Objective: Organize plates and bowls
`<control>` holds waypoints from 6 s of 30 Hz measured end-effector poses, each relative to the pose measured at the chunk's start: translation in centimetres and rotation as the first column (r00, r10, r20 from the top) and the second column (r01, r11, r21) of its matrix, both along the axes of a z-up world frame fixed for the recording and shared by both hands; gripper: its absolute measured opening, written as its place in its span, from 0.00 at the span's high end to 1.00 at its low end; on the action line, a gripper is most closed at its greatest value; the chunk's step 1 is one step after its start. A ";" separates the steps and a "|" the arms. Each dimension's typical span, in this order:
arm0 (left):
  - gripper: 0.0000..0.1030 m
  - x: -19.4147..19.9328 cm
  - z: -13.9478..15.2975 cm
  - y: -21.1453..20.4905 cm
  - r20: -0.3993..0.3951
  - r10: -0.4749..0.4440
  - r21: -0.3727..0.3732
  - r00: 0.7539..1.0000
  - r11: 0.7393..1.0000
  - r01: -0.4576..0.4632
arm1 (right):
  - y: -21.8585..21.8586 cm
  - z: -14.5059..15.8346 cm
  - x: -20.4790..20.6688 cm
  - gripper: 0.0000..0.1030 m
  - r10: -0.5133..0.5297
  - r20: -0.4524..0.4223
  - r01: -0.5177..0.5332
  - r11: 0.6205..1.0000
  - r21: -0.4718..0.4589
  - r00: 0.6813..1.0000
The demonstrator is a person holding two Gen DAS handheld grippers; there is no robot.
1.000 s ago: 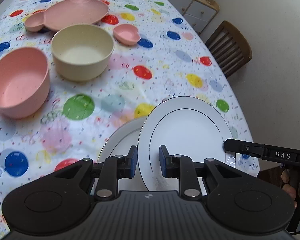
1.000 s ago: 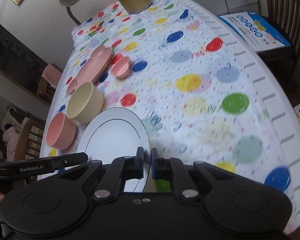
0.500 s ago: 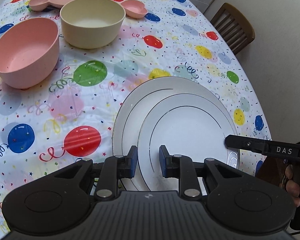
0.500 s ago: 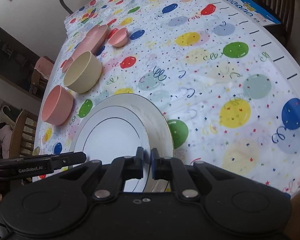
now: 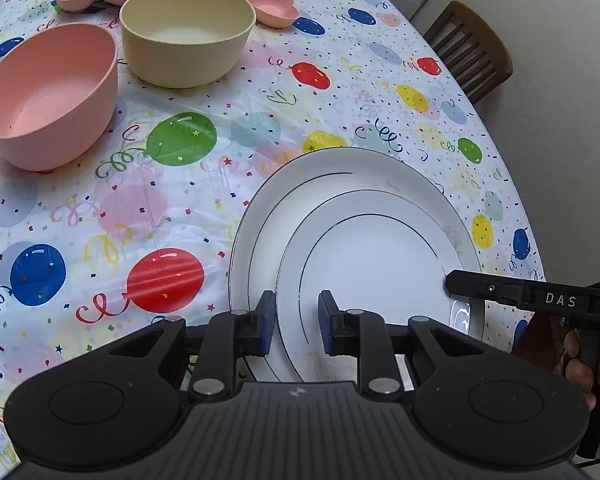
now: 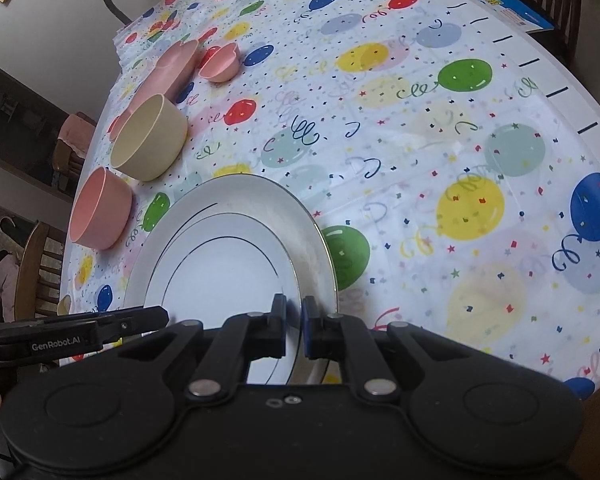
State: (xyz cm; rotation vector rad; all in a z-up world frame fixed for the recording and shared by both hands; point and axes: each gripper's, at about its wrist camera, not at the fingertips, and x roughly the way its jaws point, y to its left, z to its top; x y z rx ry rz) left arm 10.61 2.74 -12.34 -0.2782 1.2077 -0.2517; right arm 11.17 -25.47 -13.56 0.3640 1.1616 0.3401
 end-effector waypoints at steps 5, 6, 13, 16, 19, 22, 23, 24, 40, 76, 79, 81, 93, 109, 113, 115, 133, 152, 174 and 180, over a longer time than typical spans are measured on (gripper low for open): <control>0.78 -0.1 0.2 0.2 -0.004 0.001 -0.002 1.000 1.000 -0.001 | -0.1 0.0 0.2 0.94 0.001 0.001 -0.001 1.000 -0.001 1.000; 0.78 -0.2 0.2 0.2 -0.005 0.001 0.000 1.000 1.000 -0.001 | -0.1 0.0 0.1 0.94 0.004 0.003 -0.004 1.000 -0.004 1.000; 0.78 -0.9 0.7 0.6 0.012 0.009 0.004 1.000 1.000 -0.009 | 0.5 0.1 0.2 0.93 0.020 0.008 -0.020 0.999 -0.029 1.000; 0.78 -1.2 1.1 0.7 0.023 0.012 0.012 1.000 1.000 -0.013 | 1.1 0.0 0.3 0.93 0.026 0.015 -0.025 0.998 -0.051 1.000; 0.78 -1.7 1.5 0.7 0.035 0.006 0.021 0.999 1.000 -0.007 | 1.7 0.0 0.2 0.92 0.030 0.024 -0.028 0.997 -0.077 0.999; 0.78 -2.2 1.9 0.8 0.046 0.004 0.024 0.999 1.000 -0.005 | 1.8 0.3 0.0 0.88 0.025 0.034 -0.021 0.995 -0.095 0.999; 0.78 -2.4 2.1 0.8 0.050 0.002 0.026 0.999 1.000 -0.003 | 1.8 0.5 -0.1 0.87 0.024 0.037 -0.020 0.995 -0.102 0.999; 0.78 -2.6 2.3 0.8 0.055 -0.002 0.026 0.998 1.000 0.001 | 1.8 0.7 -0.2 0.85 0.023 0.040 -0.019 0.994 -0.107 0.999; 0.71 -6.3 8.3 1.5 0.235 -0.049 0.029 0.971 0.999 0.043 | 5.5 7.5 -5.2 0.64 0.112 0.237 -0.067 0.980 -0.189 0.965; 0.22 1.6 15.5 8.2 0.444 0.239 0.156 0.864 0.928 -0.337 | 16.5 17.7 2.6 0.01 0.321 0.525 -0.152 0.928 -0.339 0.789; 0.22 4.1 15.1 8.6 0.422 0.282 0.161 0.862 0.912 -0.377 | 17.0 17.9 5.6 0.01 0.344 0.517 -0.174 0.921 -0.349 0.784; 0.22 5.7 14.8 8.8 0.413 0.305 0.166 0.858 0.901 -0.400 | 17.3 17.8 7.6 0.01 0.358 0.511 -0.183 0.915 -0.360 0.781; 0.22 14.9 11.0 10.3 0.310 0.421 0.199 0.852 0.848 -0.491 | 18.6 14.9 19.5 0.01 0.436 0.448 -0.258 0.878 -0.404 0.781; 0.22 22.4 5.2 13.7 0.143 0.549 0.198 0.823 0.799 -0.568 | 23.8 8.7 33.5 0.11 0.580 0.313 -0.384 0.772 -0.507 0.752; 0.22 23.4 3.6 14.7 0.109 0.575 0.197 0.811 0.787 -0.584 | 25.1 6.5 36.0 0.26 0.593 0.257 -0.420 0.758 -0.499 0.763; 0.22 23.7 3.0 14.9 0.097 0.582 0.202 0.807 0.782 -0.589 | 25.4 5.6 37.0 0.29 0.590 0.242 -0.426 0.758 -0.495 0.770; 0.41 25.7 0.5 14.4 0.068 0.560 0.163 0.825 0.810 -0.563 | 27.9 1.3 41.4 0.74 0.618 0.175 -0.497 0.743 -0.449 0.766; 0.77 25.3 1.3 15.0 0.099 0.530 0.182 0.842 0.822 -0.539 | 27.3 1.6 40.7 0.92 0.651 0.178 -0.544 0.730 -0.413 0.738; 0.77 18.4 9.5 11.7 0.196 0.336 0.159 0.921 0.916 -0.368 | 20.1 10.2 32.3 0.97 0.557 0.237 -0.462 0.812 -0.356 0.796; 0.77 14.6 11.5 9.8 0.211 0.272 0.153 0.939 0.940 -0.306 | 17.3 12.7 27.4 0.97 0.492 0.270 -0.395 0.853 -0.341 0.828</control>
